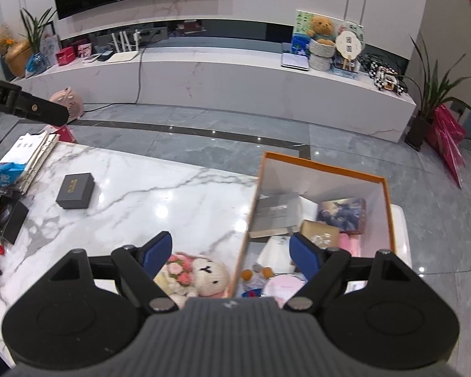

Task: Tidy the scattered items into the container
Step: 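Move both tools back over the table toward the plush toy, then grasp the navy XI JIANG NAN box with the left tool while the right tool grasps the crocheted bunny, then lift and carry the navy box and bunny over the orange box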

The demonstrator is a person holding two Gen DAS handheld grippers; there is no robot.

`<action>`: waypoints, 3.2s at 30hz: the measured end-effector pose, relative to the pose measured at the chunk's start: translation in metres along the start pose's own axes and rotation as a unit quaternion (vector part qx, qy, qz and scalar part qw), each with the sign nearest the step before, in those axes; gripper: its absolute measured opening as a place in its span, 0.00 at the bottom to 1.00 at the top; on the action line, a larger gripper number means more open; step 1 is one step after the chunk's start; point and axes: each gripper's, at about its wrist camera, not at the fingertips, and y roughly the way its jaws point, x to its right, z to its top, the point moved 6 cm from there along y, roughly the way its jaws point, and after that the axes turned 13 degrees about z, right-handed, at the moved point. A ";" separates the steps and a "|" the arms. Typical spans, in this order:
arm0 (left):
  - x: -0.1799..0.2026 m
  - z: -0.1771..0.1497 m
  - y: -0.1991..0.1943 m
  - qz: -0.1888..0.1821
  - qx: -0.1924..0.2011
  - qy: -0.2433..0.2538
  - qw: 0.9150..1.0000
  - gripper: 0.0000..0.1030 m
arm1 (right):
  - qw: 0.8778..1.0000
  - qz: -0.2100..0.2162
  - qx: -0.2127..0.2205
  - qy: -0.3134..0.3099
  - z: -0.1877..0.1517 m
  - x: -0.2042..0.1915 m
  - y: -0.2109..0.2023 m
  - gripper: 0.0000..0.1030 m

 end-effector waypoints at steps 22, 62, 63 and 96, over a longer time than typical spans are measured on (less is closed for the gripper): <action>-0.127 -0.072 0.084 0.101 -0.042 -0.042 0.993 0.86 | 0.997 0.027 -0.044 -0.060 -0.029 -0.050 0.075 0.88; -0.129 -0.108 0.210 0.126 -0.130 -0.084 0.980 0.90 | 0.984 -0.001 -0.135 -0.115 -0.071 -0.045 0.161 0.94; -0.128 -0.108 0.210 0.125 -0.129 -0.080 0.981 0.90 | 0.984 -0.003 -0.135 -0.115 -0.070 -0.045 0.163 0.95; -0.114 -0.186 0.142 0.060 -0.109 -0.022 0.992 0.88 | 0.976 0.065 -0.163 -0.126 -0.087 -0.071 0.141 0.57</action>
